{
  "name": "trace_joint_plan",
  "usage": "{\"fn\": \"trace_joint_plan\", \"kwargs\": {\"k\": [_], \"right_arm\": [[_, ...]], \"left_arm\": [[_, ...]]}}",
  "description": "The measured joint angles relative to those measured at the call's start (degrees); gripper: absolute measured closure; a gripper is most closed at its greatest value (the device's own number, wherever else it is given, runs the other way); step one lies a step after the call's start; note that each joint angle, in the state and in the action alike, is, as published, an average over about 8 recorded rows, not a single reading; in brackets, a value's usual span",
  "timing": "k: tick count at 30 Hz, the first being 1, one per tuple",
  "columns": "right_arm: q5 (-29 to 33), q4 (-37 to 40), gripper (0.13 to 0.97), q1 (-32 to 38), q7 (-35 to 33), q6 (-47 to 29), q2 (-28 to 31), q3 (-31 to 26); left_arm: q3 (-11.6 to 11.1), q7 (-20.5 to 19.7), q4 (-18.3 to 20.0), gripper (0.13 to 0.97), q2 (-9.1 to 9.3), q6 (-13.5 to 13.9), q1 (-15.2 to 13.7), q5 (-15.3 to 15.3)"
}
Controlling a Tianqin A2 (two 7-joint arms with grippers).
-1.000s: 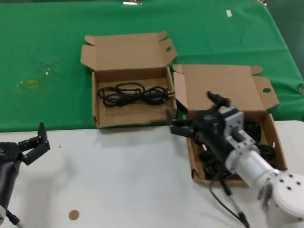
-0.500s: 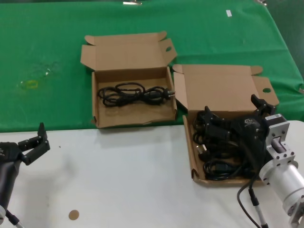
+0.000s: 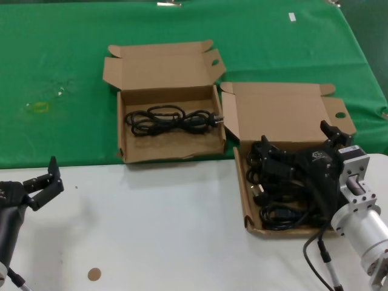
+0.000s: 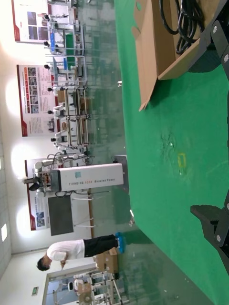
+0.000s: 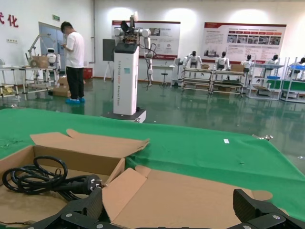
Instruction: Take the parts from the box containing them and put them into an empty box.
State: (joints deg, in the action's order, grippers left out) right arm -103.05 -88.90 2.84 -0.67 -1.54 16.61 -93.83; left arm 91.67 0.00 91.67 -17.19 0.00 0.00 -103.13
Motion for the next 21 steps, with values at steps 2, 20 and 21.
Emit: {"fn": "trace_joint_plan", "kwargs": {"k": [2,20,21], "right_arm": [[0.0,0.0,0.129,0.0,0.0,0.0,0.0,0.0],[0.0,0.0,0.129,0.0,0.0,0.0,0.0,0.0],[0.0,0.0,0.129,0.0,0.0,0.0,0.0,0.0]], "left_arm": [[0.0,0.0,0.0,0.132,0.0,0.0,0.0,0.0],[0.0,0.0,0.0,0.132,0.0,0.0,0.0,0.0],[0.0,0.0,0.0,0.132,0.0,0.0,0.0,0.0]]}}
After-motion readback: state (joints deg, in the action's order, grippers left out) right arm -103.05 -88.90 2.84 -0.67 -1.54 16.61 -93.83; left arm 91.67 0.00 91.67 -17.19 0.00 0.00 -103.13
